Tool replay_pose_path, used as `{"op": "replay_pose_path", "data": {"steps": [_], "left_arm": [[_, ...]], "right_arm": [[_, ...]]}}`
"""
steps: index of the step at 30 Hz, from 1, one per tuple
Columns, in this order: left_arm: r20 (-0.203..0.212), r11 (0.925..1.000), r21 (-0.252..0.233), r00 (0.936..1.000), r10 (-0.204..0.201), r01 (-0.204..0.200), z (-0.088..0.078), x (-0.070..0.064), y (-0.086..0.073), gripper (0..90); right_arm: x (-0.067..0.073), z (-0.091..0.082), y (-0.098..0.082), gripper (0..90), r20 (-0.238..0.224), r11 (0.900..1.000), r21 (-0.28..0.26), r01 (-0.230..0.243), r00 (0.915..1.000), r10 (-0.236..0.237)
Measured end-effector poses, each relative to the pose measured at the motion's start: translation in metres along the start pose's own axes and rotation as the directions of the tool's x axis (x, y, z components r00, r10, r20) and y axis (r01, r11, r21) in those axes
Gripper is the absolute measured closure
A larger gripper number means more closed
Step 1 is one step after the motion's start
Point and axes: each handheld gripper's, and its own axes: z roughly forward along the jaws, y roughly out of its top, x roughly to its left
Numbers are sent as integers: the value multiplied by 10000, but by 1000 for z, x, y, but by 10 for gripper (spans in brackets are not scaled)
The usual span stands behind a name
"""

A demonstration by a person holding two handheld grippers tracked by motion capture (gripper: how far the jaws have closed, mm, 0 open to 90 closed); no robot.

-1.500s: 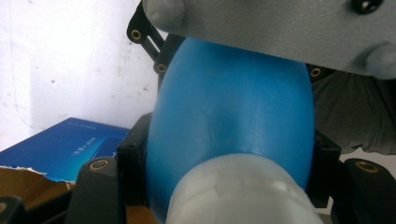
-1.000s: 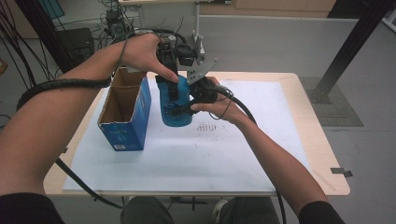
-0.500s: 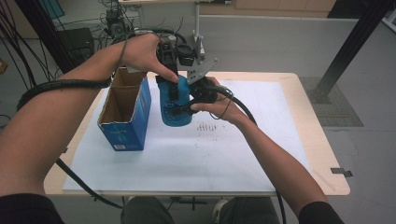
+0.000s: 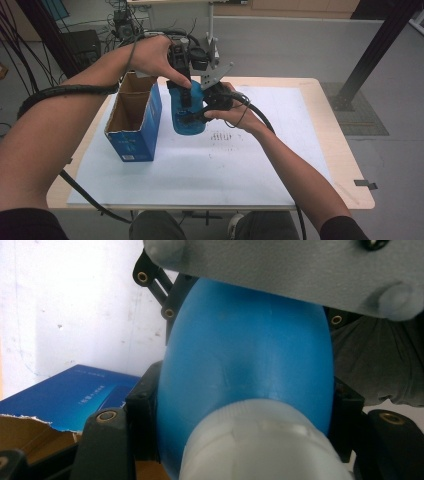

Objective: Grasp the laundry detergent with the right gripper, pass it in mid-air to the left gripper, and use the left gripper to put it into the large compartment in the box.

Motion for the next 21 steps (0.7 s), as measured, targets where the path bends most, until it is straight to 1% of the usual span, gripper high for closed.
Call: {"op": "replay_pose_path", "data": {"steps": [8, 14, 21], "left_arm": [[15, 10000, 62, 10000, 33, -33, 1, 0, 1, 369], [-9, 10000, 7, 10000, 41, -41, -1, 0, 0, 369], [26, 10000, 25, 10000, -27, 27, -1, 0, 0, 369]], "right_arm": [[0, 0, -1, 398, -4, 10000, 5, -17, 10000, 17], [0, 0, 0, 395, -7, 10000, -81, -34, 10000, 34], [0, 0, 0, 393, -1, 10000, -79, -33, 10000, 33]]}}
